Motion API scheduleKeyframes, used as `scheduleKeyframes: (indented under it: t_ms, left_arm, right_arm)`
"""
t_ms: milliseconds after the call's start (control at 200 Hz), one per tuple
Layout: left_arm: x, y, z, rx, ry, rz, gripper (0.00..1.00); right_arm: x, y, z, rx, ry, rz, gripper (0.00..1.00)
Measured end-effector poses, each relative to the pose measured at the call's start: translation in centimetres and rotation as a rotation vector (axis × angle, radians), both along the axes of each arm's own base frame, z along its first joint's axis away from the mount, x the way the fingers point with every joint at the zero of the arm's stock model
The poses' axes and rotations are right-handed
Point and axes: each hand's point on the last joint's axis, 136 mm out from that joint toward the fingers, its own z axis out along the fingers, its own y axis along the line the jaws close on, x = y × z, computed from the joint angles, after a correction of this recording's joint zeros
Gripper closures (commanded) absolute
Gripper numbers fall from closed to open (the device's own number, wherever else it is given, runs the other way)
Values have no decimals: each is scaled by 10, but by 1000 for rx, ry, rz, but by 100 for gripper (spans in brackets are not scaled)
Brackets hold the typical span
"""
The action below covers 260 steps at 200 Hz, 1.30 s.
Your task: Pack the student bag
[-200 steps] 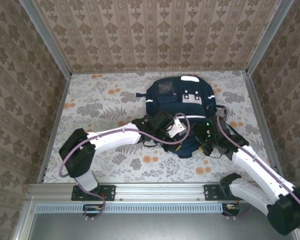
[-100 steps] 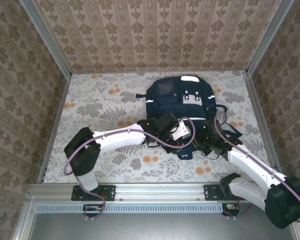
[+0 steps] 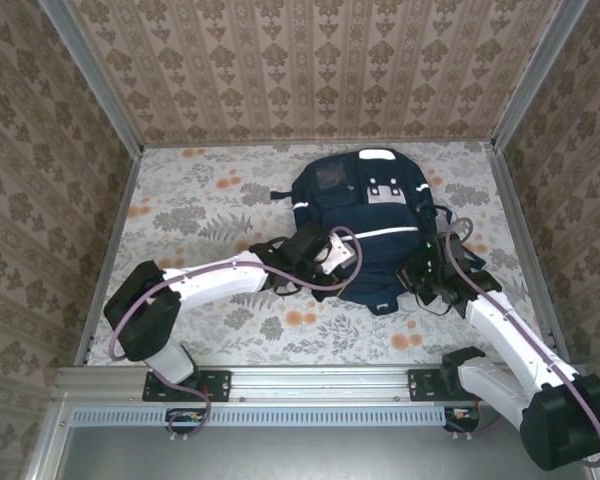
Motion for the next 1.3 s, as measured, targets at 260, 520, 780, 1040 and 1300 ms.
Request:
scheduleKeyframes:
  t_ms: [260, 520, 780, 1040, 1300]
  left_arm:
    - [62, 60, -15, 50, 54, 295, 95]
    - [136, 86, -41, 98, 129, 493, 88]
    - [176, 122, -49, 122, 146, 644, 3]
    - [179, 178, 68, -59, -120, 779, 0]
    - [198, 284, 131, -16, -606, 1005, 0]
  right_arm:
    - [2, -12, -1, -10, 0, -11, 100]
    - [4, -12, 0, -10, -13, 8, 100]
    - [9, 9, 2, -107, -32, 201, 11]
    - [29, 9, 89, -323, -328, 362, 0]
    - [79, -10, 136, -679, -729, 375, 0]
